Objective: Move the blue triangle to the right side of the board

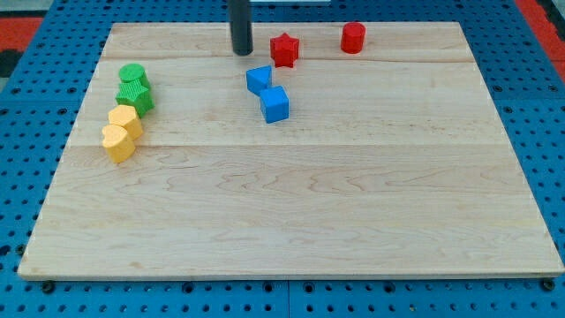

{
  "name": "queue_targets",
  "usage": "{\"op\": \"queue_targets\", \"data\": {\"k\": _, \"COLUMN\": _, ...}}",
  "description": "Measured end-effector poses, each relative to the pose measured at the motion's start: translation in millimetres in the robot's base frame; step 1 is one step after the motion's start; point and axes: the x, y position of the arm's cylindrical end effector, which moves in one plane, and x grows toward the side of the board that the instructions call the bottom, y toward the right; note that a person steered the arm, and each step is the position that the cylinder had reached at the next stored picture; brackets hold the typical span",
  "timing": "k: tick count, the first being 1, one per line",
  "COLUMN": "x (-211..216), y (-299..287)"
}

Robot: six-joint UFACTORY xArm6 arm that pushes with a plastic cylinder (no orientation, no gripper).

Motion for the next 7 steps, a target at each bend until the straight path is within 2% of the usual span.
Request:
{"op": "queue_targets", "data": {"k": 1, "x": -11, "y": 75}}
{"op": "queue_targets", "data": {"k": 2, "x": -15, "y": 125}}
{"op": "queue_targets", "data": {"k": 3, "x": -6, "y": 107}}
{"op": "queue_targets", "data": {"k": 4, "x": -4, "y": -19}}
{"op": "queue_targets", "data": {"k": 5, "x": 32, "y": -71}}
{"op": "queue_targets", "data": {"k": 6, "x": 113, "y": -112}}
{"op": "queue_targets", "data": {"k": 7, "x": 127, "y": -109}}
